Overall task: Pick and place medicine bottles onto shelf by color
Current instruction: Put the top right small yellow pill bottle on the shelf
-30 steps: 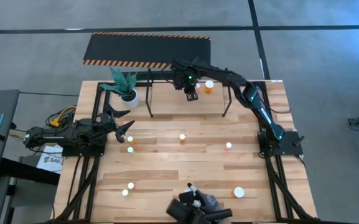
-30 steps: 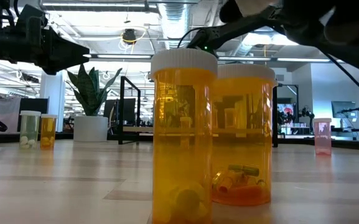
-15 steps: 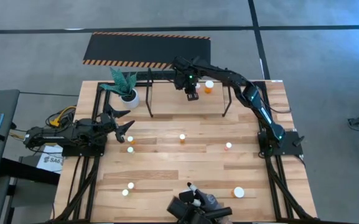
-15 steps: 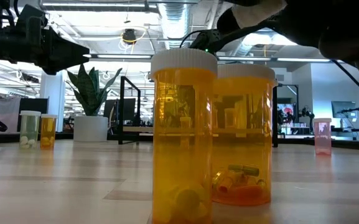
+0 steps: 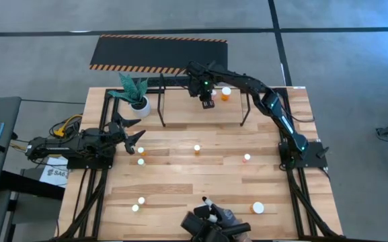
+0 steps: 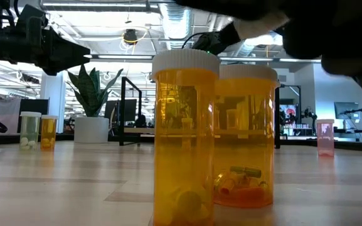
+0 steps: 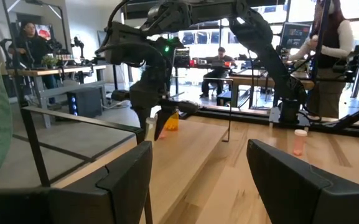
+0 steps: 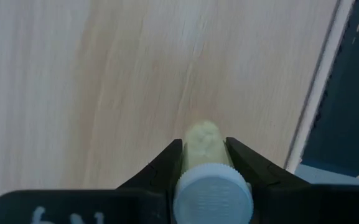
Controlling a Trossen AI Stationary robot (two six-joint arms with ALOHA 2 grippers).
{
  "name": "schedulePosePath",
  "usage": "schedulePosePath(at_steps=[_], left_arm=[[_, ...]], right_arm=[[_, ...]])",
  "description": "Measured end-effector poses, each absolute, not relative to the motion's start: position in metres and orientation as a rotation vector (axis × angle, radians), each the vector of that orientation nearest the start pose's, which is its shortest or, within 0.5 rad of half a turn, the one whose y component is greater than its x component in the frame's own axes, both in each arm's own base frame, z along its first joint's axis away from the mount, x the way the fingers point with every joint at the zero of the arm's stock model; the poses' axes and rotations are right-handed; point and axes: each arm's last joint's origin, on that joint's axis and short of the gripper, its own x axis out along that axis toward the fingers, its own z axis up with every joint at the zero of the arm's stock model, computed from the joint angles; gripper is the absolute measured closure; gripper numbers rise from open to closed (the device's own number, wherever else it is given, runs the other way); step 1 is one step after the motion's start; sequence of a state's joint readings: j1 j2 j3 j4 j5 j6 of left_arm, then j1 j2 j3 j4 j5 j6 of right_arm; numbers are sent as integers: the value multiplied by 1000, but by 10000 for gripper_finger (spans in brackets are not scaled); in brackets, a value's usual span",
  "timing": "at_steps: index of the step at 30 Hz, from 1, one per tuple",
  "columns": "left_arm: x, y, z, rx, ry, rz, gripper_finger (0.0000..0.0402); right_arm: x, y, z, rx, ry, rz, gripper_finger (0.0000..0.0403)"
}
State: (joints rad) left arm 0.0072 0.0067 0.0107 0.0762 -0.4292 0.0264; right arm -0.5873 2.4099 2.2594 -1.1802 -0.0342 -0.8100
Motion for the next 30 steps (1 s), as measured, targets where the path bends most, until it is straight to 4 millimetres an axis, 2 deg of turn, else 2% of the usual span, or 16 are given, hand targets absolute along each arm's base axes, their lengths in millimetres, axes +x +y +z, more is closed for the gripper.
schedulePosePath(at_steps=[30], left_arm=[[94,13,174,9,-74,437,152]], right_arm=[[404,-281,208,-270,1338,75,278]])
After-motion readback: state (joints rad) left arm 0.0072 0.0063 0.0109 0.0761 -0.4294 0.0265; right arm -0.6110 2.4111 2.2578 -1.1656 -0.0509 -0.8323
